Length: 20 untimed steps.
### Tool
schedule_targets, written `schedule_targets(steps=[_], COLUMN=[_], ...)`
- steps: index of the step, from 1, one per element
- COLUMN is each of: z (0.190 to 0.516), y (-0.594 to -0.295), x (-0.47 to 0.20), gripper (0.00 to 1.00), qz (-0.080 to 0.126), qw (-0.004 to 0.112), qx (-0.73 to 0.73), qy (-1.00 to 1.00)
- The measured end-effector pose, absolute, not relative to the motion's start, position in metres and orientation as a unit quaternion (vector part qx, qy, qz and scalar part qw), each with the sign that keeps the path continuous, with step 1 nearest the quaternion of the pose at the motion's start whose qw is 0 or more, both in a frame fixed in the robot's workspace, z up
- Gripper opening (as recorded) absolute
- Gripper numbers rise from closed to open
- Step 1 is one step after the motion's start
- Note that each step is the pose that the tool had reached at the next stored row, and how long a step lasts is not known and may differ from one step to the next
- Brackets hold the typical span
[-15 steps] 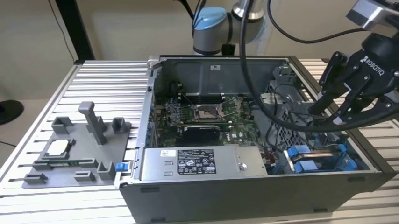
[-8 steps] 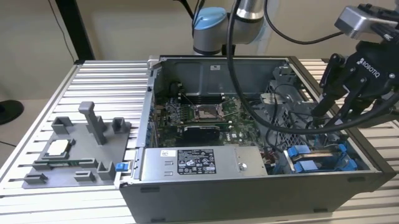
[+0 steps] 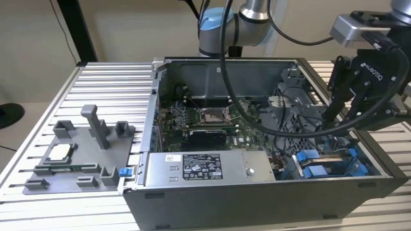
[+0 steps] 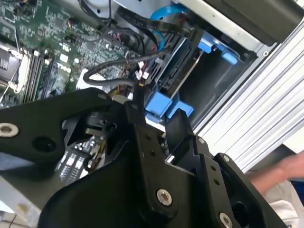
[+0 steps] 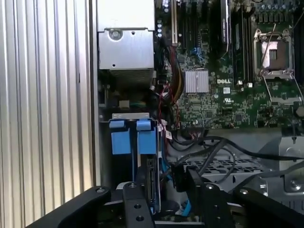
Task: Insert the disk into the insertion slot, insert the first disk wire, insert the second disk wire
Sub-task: 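Insert the first disk wire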
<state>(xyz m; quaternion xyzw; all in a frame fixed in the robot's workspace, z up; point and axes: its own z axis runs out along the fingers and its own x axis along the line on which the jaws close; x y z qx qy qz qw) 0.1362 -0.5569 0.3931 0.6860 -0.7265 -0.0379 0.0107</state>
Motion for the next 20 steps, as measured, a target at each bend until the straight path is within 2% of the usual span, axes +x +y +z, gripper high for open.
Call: schedule_targets(steps=[6,11,16,20], z=[0.391,0.390,0.388,0.388], y=[-0.551,-0.549,-0.546,-0.543], x=[0.132,0.124,0.122,0.119], gripper=[1.00,1.00,1.00,1.00], qz=[-0.019,-0.011,0.005,0.009], qw=[-0.010,-0.018,-0.034,-0.039], qx=[0.689,0.690,0.690,0.690], qy=[-0.724,-0.724,-0.723,-0.723])
